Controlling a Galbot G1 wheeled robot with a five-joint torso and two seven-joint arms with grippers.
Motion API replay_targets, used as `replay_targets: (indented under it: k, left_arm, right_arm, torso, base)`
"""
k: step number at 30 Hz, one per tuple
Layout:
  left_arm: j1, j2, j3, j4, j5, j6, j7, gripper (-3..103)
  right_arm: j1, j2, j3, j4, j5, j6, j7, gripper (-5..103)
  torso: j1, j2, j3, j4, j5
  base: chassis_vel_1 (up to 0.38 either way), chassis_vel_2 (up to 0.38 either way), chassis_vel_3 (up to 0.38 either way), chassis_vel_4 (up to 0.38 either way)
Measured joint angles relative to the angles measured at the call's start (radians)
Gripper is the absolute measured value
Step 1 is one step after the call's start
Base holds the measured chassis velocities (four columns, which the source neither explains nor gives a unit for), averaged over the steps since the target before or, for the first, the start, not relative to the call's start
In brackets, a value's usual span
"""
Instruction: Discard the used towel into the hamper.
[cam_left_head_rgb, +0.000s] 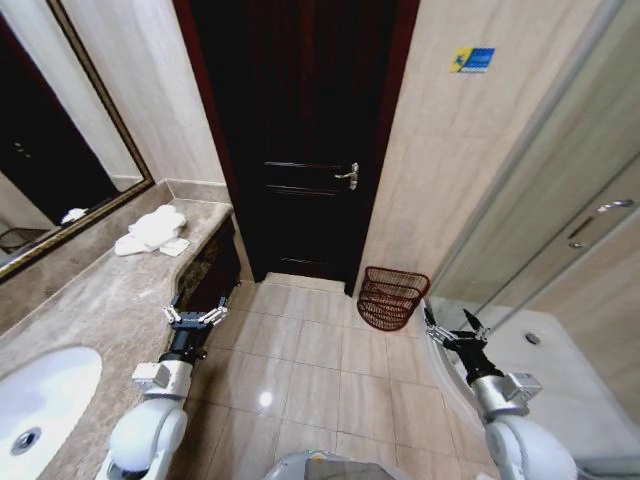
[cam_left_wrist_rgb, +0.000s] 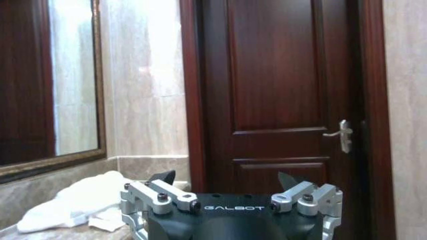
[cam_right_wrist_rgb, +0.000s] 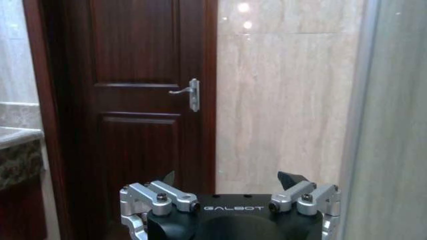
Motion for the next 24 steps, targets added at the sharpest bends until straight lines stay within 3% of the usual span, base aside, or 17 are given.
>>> replay_targets:
  k: [24]
  left_arm:
    - [-0.005,-0.007,0.000,0.011,0.003,-0.004,0.003,100]
  right_arm:
    - [0.014,-0.006,0.003,-0.016,0.005,0.001,-0.001,100]
  torso:
    - [0.000,0.000,0.000,-0.0001,-0.0001]
  base:
    - [-0.022,0.107,0.109,-0.019]
